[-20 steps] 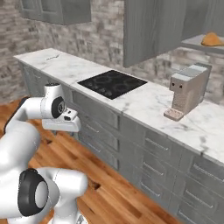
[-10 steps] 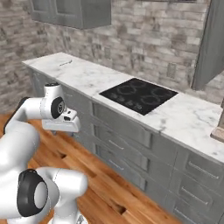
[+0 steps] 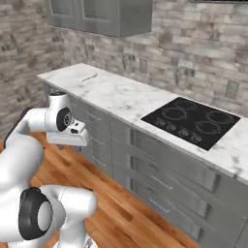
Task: Organize the utensils by type. Pick up the wooden spoons from the counter and place them in the open cabinet. Then pick up the metallic utensils from the counter and place them in the open drawer.
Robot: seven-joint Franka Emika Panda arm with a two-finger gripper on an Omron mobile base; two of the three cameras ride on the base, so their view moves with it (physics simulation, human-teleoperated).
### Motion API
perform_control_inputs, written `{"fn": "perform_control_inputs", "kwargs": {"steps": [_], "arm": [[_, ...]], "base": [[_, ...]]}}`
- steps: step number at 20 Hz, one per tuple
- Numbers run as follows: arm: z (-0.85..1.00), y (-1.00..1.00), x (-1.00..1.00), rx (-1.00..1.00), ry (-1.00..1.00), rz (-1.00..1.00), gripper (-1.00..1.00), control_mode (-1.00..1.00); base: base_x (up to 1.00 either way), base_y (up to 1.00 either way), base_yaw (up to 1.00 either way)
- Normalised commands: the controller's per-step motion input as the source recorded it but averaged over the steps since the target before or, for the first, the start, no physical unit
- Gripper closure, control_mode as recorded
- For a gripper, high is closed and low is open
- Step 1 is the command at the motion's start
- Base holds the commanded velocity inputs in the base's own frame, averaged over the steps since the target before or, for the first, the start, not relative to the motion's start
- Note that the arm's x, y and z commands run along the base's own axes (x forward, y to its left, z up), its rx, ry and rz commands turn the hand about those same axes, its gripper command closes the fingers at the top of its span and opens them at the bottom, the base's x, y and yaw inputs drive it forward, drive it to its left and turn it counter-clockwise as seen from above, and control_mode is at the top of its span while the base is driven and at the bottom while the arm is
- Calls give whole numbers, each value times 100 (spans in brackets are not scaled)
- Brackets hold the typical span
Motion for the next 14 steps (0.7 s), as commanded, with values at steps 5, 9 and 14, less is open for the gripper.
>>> {"fn": "perform_control_inputs", "kwargs": {"steps": [5, 9, 14], "arm": [[0, 0, 0, 0, 0, 0, -100, 100], [0, 0, 0, 0, 0, 0, -100, 100], [0, 0, 0, 0, 0, 0, -100, 100]], "base": [[84, 90, -4], [88, 84, -12], [93, 62, -39]]}}
